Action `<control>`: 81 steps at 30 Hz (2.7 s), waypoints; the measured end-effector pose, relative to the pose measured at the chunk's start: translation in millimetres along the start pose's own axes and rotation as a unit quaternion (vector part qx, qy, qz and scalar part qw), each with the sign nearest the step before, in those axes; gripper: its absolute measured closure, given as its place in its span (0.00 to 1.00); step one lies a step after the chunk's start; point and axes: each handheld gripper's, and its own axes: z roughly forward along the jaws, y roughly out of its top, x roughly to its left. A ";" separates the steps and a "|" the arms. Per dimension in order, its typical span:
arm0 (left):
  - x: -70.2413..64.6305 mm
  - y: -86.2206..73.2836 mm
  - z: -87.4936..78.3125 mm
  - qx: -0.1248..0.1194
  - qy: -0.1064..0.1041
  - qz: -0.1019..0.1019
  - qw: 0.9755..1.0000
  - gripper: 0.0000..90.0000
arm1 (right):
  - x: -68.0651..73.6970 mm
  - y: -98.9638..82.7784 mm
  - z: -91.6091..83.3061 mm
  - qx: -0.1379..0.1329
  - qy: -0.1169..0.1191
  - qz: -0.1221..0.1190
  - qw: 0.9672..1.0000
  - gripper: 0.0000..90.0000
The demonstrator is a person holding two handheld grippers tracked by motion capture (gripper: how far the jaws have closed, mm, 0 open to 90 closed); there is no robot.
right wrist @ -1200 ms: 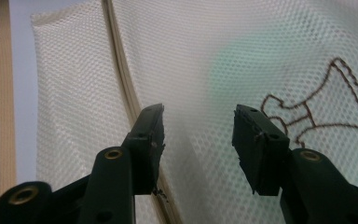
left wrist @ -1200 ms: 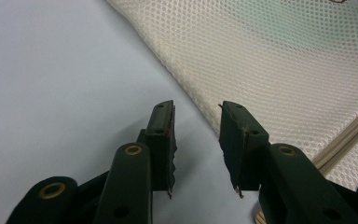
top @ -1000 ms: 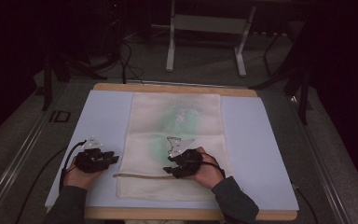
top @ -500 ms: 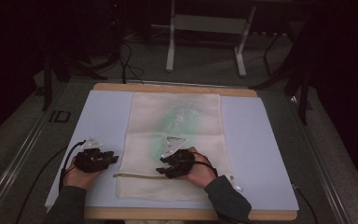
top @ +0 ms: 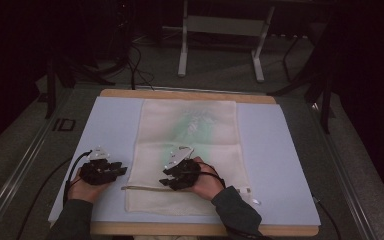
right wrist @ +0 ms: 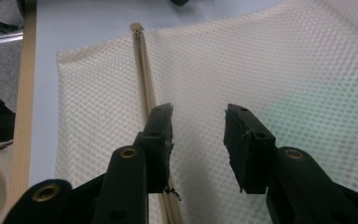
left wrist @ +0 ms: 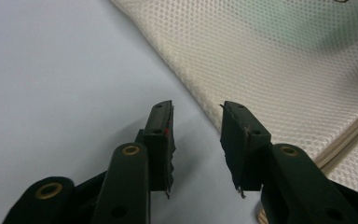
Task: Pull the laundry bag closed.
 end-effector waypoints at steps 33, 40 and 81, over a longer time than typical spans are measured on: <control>0.3 -0.5 0.1 0.001 0.003 -0.001 1.000 0.69 | 19.8 30.7 49.2 0.012 0.025 -0.033 0.999 0.85; 1.4 -0.8 -0.9 -0.002 0.004 -0.005 1.000 0.69 | 25.8 38.2 61.6 0.013 0.025 -0.037 0.999 0.88; 5.5 -2.0 -3.0 -0.005 0.008 -0.016 1.000 0.67 | 44.6 73.9 113.2 0.044 0.029 -0.039 0.998 0.84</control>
